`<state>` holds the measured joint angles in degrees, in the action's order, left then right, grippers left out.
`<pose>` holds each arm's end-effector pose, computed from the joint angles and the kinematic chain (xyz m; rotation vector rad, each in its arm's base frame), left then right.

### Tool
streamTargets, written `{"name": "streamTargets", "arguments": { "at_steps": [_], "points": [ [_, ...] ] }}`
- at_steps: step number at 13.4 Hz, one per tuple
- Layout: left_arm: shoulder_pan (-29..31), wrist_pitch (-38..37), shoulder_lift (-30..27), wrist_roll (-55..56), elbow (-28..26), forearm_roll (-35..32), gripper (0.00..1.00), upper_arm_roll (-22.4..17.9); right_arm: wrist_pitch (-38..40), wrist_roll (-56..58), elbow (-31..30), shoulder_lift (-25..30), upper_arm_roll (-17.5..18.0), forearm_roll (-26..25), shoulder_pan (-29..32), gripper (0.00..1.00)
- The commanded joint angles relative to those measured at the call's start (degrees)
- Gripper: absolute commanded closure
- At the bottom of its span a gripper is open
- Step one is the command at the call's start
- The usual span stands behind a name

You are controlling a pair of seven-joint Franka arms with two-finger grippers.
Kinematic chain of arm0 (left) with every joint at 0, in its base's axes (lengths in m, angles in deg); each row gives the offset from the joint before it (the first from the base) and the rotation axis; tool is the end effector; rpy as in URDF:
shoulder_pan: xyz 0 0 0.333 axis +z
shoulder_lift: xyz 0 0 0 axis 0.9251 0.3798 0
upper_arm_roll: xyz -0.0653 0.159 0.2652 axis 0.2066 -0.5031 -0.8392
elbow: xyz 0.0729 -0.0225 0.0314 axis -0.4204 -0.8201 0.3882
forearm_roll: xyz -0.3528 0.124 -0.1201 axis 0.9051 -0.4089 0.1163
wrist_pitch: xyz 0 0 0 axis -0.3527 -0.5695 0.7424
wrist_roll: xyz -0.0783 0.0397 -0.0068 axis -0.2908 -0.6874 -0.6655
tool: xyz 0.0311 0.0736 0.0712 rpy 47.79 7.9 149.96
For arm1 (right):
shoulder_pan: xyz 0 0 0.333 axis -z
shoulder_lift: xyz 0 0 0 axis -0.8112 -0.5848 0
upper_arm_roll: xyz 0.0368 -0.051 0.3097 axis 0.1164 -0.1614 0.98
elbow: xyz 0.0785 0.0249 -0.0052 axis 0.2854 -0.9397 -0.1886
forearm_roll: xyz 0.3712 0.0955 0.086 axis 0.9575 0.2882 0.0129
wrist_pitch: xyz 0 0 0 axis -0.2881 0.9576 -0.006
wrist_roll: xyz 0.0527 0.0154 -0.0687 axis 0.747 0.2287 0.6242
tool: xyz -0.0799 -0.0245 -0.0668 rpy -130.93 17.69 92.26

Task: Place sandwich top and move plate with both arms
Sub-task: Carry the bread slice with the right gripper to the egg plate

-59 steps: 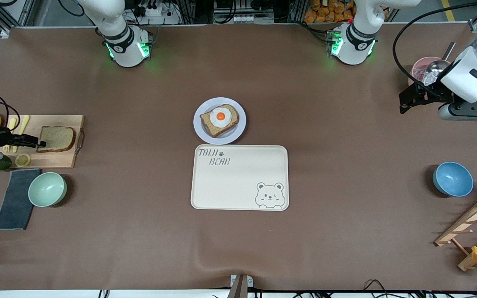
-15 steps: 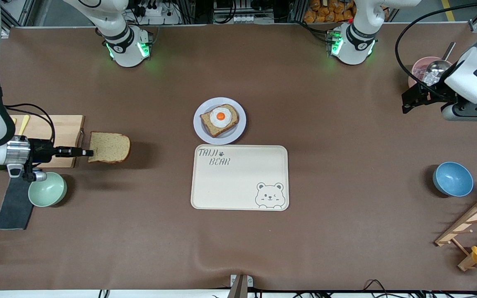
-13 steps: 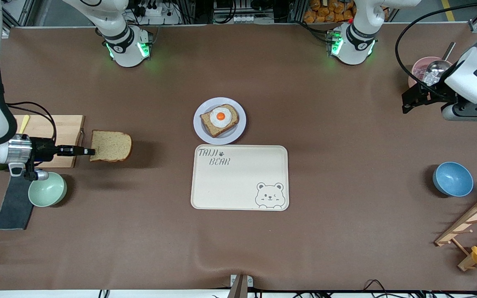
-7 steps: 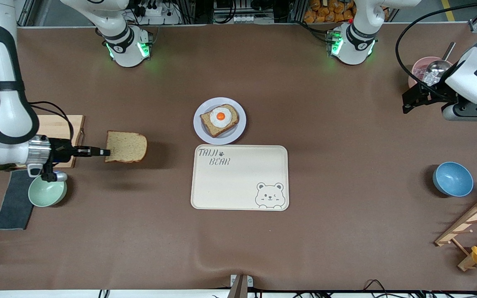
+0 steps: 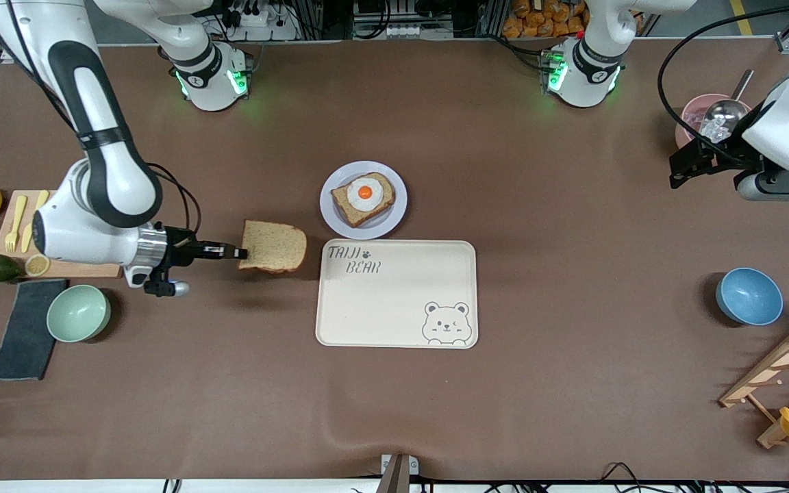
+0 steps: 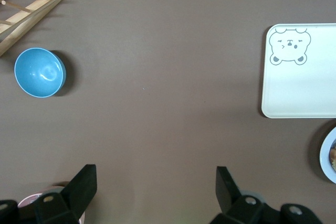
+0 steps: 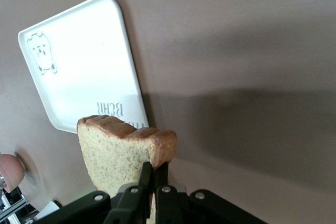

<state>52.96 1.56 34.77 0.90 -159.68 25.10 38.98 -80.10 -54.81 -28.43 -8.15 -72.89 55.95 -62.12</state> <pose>0.5558 -0.0802 0.6299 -3.1314 0.0696 0.0123 0.5773 0.1036 0.2820 -2.4866 0.1746 0.2854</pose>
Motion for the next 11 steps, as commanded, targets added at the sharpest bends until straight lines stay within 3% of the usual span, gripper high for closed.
{"name": "streamTargets", "arguments": {
  "at_steps": [1, 8, 11],
  "points": [
    [0.1, -0.2, 0.1, -0.2, 0.5, 0.8, 0.00, 0.1, -0.8, -0.5, -3.5, 2.9, -0.8, 2.8, -2.5, 1.00],
    [-0.3, 0.3, 1.2, 0.1, 0.4, 0.8, 0.00, 0.1, -11.1, -0.4, -12.6, 6.4, -0.7, 10.3, -11.8, 1.00],
    [-0.1, -0.2, 0.8, 0.5, 0.4, 0.6, 0.00, 0.2, -13.6, -0.5, -15.0, 7.7, -0.7, 11.1, -14.4, 1.00]
  ]
}}
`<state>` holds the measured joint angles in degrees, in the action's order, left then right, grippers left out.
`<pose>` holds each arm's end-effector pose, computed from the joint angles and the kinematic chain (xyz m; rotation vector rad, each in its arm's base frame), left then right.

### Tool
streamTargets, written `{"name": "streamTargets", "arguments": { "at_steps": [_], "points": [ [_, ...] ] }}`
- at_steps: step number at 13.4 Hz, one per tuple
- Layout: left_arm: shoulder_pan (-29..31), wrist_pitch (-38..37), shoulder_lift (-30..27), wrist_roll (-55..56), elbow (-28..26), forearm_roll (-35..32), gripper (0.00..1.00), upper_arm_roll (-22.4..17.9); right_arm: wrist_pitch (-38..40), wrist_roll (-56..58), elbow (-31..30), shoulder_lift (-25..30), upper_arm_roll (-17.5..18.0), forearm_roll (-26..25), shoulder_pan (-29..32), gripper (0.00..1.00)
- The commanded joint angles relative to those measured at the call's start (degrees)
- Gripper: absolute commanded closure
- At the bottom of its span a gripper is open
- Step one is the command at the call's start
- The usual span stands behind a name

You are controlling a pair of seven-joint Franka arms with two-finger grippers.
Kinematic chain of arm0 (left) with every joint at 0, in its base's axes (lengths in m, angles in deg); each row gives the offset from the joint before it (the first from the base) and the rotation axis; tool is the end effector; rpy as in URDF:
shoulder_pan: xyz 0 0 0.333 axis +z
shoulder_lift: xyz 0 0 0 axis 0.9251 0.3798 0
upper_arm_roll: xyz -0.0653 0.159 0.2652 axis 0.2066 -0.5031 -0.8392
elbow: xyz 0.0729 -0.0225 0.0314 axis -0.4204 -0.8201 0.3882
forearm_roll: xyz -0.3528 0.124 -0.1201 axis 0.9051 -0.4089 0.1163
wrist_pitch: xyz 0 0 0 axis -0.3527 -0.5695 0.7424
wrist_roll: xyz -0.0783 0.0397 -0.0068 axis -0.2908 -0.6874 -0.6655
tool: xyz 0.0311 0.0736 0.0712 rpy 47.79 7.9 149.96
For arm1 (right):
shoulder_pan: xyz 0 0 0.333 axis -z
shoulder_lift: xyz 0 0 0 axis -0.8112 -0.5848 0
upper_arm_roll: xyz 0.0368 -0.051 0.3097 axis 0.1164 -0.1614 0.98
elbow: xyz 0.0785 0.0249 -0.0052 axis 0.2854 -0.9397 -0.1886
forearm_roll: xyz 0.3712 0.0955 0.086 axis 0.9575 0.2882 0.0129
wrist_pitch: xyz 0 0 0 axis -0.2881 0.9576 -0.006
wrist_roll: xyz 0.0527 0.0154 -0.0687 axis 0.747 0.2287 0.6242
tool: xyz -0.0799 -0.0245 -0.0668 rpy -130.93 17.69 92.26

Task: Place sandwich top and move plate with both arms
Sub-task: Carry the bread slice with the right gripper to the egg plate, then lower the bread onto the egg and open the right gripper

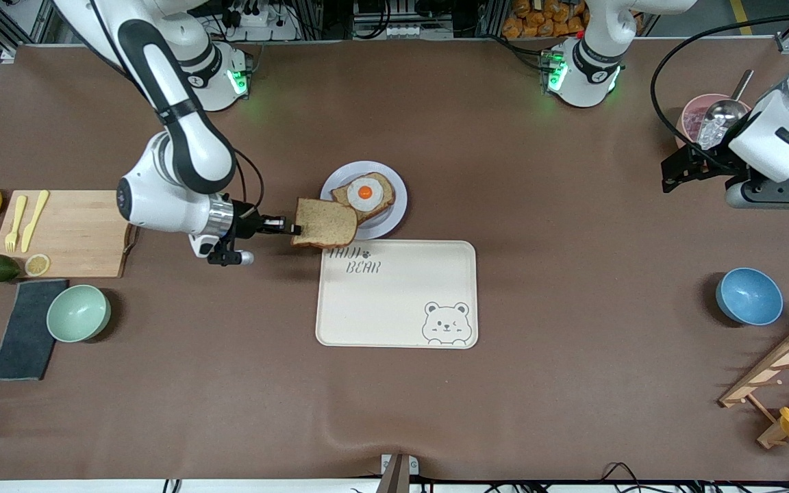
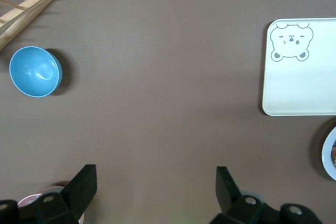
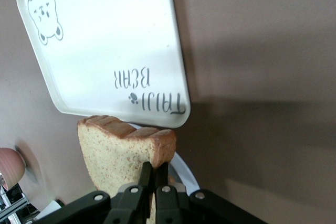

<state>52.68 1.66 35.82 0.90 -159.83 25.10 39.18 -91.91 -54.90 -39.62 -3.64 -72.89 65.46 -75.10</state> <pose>0.5604 -0.0862 0.6186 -3.1266 0.0827 0.0415 0.5080 0.2017 0.2594 -2.4836 0.1699 0.2616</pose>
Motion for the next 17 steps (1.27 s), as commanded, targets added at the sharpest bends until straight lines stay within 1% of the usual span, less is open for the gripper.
{"name": "streamTargets", "arguments": {
  "at_steps": [1, 3, 4, 5, 6, 8, 9, 10, 11, 17],
  "points": [
    [0.3, -0.4, -0.2, 0.6, 0.4, 0.6, 0.00, 0.0, -2.6, -0.4, -5.0, 3.6, -0.7, 1.7, -2.0, 1.00],
    [0.5, -0.5, -0.2, 0.7, 0.4, 0.7, 0.00, 0.0, -2.6, -0.4, -6.0, 3.8, -0.7, 5.0, -3.4, 1.00],
    [0.4, -0.4, -0.1, 0.7, 0.4, 0.7, 0.00, 0.0, -3.4, -0.3, -6.4, 3.7, -0.7, 5.7, -4.3, 1.00],
    [0.4, -0.5, -0.2, 0.8, 0.4, 0.7, 0.00, 0.0, -5.0, -0.4, -6.9, 3.6, -0.7, 6.6, -6.6, 1.00],
    [0.5, -0.5, -0.2, 0.7, 0.5, 0.7, 0.00, 0.0, -6.5, -0.3, -7.6, 3.4, -0.7, 9.1, -8.4, 1.00],
    [0.8, -0.5, -0.1, 0.8, 0.5, 0.7, 0.00, -0.1, -9.8, -0.4, -9.6, 3.4, -0.7, 10.5, -12.2, 1.00],
    [0.8, -0.5, -0.1, 0.7, 0.5, 0.7, 0.00, -0.1, -11.6, -0.4, -9.7, 3.0, -0.6, 12.1, -13.7, 1.00],
    [1.1, -0.5, -0.2, 0.7, 0.5, 0.6, 0.00, -0.1, -12.1, -0.4, -10.0, 3.1, -0.7, 14.7, -17.0, 1.00],
    [1.2, -0.5, -0.2, 0.5, 0.8, 0.3, 0.00, -0.2, -12.4, -0.4, -10.7, 3.4, -0.8, 16.1, -18.2, 1.00],
    [2.1, -0.1, 0.0, 0.0, 1.2, 0.5, 0.00, -0.3, -13.5, 0.4, -11.8, 3.2, -0.8, 16.3, -17.9, 1.00]
  ]
}}
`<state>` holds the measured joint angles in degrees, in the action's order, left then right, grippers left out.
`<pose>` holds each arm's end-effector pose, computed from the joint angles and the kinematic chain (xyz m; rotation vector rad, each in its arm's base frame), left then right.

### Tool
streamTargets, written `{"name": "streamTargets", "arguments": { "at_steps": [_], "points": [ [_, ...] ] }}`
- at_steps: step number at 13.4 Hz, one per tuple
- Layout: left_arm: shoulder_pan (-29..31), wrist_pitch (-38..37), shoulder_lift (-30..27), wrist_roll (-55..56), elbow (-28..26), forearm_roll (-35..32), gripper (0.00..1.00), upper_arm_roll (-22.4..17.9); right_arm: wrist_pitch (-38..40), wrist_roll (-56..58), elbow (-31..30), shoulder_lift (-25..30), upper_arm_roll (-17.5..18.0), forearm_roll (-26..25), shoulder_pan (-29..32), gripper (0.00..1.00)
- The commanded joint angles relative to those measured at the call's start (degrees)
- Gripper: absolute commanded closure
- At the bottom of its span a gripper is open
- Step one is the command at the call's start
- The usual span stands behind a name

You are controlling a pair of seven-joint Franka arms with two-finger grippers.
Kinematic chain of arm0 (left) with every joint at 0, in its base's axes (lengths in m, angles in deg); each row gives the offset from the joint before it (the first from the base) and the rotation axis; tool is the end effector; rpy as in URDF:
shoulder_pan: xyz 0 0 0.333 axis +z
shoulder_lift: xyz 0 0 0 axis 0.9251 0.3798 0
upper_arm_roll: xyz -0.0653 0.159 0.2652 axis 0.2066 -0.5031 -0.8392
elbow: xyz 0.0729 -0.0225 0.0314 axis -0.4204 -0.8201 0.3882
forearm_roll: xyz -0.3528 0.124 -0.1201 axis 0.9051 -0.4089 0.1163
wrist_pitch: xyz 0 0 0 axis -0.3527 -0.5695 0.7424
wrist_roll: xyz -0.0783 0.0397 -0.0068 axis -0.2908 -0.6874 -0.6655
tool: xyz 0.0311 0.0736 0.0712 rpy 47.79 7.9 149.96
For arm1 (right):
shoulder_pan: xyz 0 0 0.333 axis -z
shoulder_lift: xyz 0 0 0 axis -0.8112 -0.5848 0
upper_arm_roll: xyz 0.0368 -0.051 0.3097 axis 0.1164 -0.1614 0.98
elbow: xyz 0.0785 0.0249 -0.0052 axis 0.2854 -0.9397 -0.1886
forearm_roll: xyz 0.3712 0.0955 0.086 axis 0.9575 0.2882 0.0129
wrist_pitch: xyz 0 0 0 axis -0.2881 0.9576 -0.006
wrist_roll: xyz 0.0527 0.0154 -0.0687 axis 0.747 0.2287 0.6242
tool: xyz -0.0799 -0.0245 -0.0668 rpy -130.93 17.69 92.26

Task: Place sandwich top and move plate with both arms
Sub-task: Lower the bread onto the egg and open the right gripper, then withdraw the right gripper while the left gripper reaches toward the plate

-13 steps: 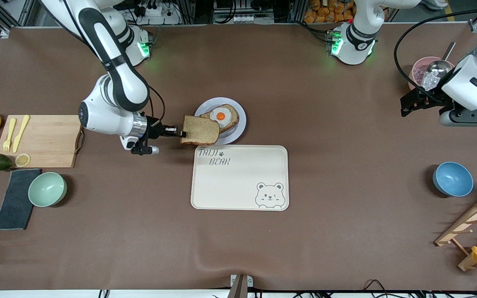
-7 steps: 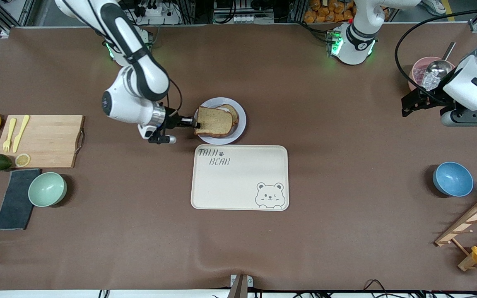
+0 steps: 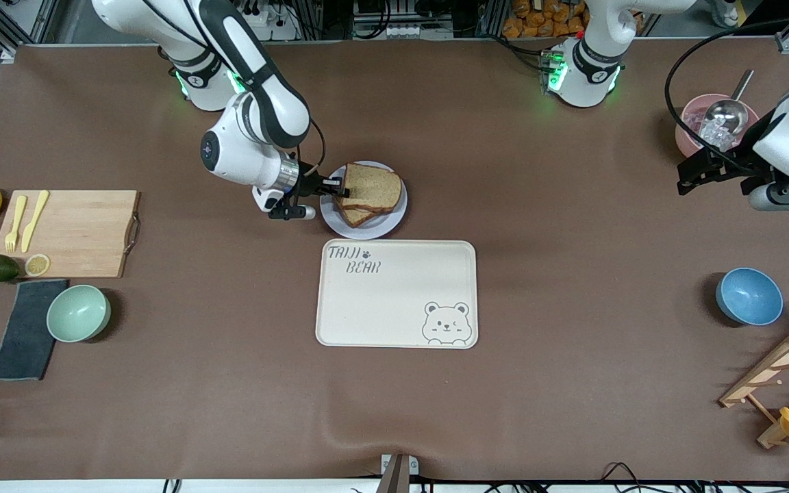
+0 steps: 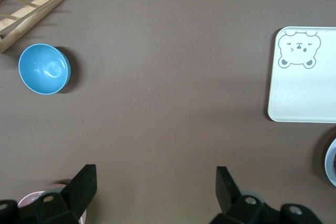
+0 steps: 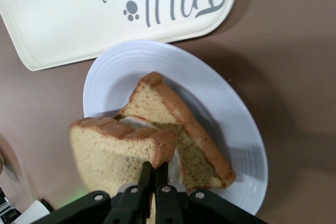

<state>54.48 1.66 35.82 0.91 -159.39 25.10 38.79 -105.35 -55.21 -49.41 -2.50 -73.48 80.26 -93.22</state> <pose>0.5634 -0.0649 0.6222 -3.1287 0.0227 0.0298 0.4021 0.2948 0.2161 -2.5132 0.2209 0.2788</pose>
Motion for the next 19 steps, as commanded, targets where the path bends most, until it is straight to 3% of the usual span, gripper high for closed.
{"name": "streamTargets", "arguments": {
  "at_steps": [1, 4, 5, 6, 7, 8, 12, 15, 19],
  "points": [
    [0.3, -0.1, -0.2, 0.1, 0.9, 0.7, 0.00, 0.1, 0.1, 0.8, -2.1, 2.3, -0.3, 1.5, 0.6, 1.00],
    [0.1, -0.1, -0.2, 0.6, 1.0, 0.8, 0.00, 0.2, 0.1, 0.8, -2.1, 2.1, -0.4, 1.6, 0.9, 1.00],
    [0.2, -0.2, -0.3, 0.5, 1.0, 0.9, 0.00, 0.2, 0.2, 0.6, -2.1, 2.2, -0.5, 1.6, 1.6, 0.61],
    [0.2, -0.3, -0.5, 0.5, 0.9, 1.0, 0.00, 0.3, 0.4, 0.3, -2.1, 2.4, -0.5, 1.5, 2.4, 0.42],
    [0.1, -0.4, -0.5, 0.4, 0.8, 1.1, 0.00, 0.3, 0.4, 0.1, -2.1, 2.5, -0.5, 1.5, 2.5, 0.10],
    [0.0, -0.4, -0.5, 0.4, 0.8, 1.2, 0.00, 0.4, 0.4, 0.1, -2.1, 2.5, -0.5, 1.6, 2.4, 0.00],
    [-0.9, 0.2, 0.3, 4.9, 0.8, 4.8, 0.00, 0.6, 1.0, -2.4, -2.0, 4.4, -0.7, 1.5, 2.7, 0.00],
    [-2.7, 0.3, 0.8, 7.4, 0.6, 6.0, 0.00, 1.7, 6.9, -2.6, -1.9, 7.6, -1.1, -1.8, 7.8, 0.00],
    [-4.0, 0.4, 3.8, 8.3, 0.6, 6.2, 0.00, 2.1, 24.2, -13.6, 4.4, 10.7, -1.6, -25.3, 19.3, 0.00]
  ]
}}
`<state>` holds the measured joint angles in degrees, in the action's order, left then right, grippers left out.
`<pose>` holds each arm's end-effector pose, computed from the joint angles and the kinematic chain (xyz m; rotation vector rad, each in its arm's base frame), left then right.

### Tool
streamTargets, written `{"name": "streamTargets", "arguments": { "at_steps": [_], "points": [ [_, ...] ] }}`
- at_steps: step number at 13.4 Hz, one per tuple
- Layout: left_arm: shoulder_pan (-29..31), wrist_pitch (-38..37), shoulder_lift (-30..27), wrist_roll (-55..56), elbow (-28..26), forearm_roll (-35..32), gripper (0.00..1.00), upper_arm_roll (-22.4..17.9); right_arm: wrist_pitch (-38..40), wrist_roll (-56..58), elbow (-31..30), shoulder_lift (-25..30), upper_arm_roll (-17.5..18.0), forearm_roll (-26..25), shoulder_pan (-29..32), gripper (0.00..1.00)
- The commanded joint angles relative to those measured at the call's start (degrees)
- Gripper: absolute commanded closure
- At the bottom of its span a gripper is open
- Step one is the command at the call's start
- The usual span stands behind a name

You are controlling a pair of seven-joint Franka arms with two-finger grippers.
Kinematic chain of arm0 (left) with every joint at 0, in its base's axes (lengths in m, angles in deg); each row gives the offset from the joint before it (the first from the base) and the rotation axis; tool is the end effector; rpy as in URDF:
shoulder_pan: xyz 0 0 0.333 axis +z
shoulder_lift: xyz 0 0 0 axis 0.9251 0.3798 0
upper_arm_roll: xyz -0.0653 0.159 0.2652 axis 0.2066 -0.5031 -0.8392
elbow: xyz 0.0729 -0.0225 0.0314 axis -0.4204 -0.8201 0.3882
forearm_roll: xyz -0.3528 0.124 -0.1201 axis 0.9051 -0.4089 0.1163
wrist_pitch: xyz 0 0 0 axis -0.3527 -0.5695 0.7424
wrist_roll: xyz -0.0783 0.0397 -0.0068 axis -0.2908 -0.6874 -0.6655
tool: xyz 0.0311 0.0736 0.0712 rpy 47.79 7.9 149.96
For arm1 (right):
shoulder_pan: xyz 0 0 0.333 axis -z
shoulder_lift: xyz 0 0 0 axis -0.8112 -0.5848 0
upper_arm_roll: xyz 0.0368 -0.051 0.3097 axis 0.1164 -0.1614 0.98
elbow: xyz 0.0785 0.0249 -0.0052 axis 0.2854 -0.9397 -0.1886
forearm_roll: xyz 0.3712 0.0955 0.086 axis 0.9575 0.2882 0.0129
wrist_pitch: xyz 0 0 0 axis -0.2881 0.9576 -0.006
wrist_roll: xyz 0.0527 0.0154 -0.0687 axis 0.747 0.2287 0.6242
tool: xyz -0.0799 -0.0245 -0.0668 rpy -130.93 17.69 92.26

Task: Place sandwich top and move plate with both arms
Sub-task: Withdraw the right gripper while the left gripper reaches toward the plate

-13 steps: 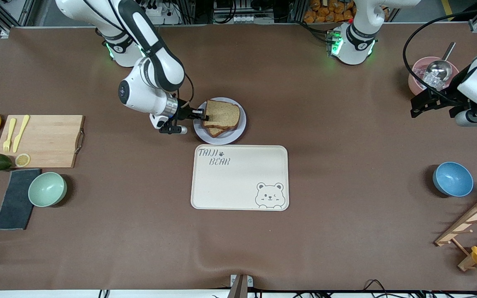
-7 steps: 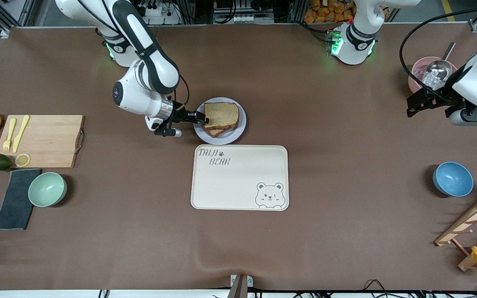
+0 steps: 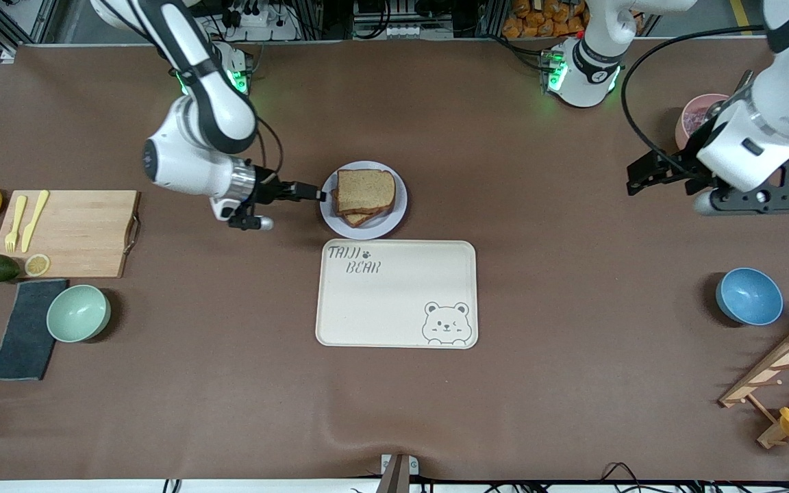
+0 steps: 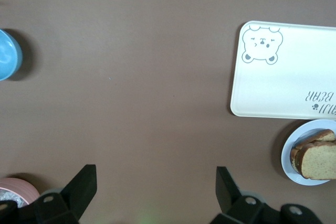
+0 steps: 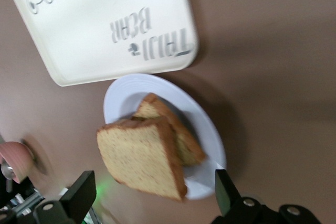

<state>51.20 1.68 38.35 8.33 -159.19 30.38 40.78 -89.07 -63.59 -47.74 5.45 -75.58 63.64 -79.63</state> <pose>0.5651 -0.1293 0.5989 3.0744 0.0352 -0.1173 0.4573 0.2058 0.2861 -2.4880 0.2641 0.3777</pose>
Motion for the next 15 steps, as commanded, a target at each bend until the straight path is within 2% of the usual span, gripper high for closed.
{"name": "streamTargets", "arguments": {
  "at_steps": [1, 4, 6, 10, 12, 13, 14, 15],
  "points": [
    [-0.7, 1.3, 2.4, 0.9, 0.6, 1.3, 0.00, 0.2, 13.6, -5.4, 5.6, 2.7, 0.5, -12.1, 9.6, 0.00],
    [-3.4, 5.5, 4.8, 1.5, 0.7, 1.5, 0.00, 1.9, 24.5, -5.4, 12.9, 2.4, 0.6, -22.0, 18.0, 0.00],
    [-5.8, 10.7, 6.7, 3.0, 0.2, 3.3, 0.00, 2.4, 26.0, -4.9, 14.8, 2.1, 0.6, -25.3, 20.6, 0.00],
    [-5.8, 17.5, 10.4, 2.1, -3.2, 13.4, 0.00, 2.6, 26.8, -1.2, 18.3, 1.4, 0.7, -31.7, 24.6, 0.00],
    [-5.6, 21.3, 10.3, 1.0, -6.4, 17.0, 0.00, 2.7, 29.7, 7.0, 22.4, 1.0, 0.8, -33.5, 28.0, 0.00],
    [-4.8, 21.8, 11.1, -1.4, -6.6, 21.7, 0.00, 2.8, 31.3, 8.8, 23.9, 1.3, 0.8, -34.1, 28.7, 0.00],
    [-4.0, 22.1, 11.9, -4.3, -6.8, 25.9, 0.00, 2.7, 32.7, 8.9, 25.8, 1.5, 0.9, -36.4, 29.0, 0.00],
    [-3.6, 22.9, 12.1, -7.0, -8.1, 26.9, 0.00, 2.7, 35.4, 8.5, 27.5, 2.2, 0.8, -39.0, 29.4, 0.00]
  ]
}}
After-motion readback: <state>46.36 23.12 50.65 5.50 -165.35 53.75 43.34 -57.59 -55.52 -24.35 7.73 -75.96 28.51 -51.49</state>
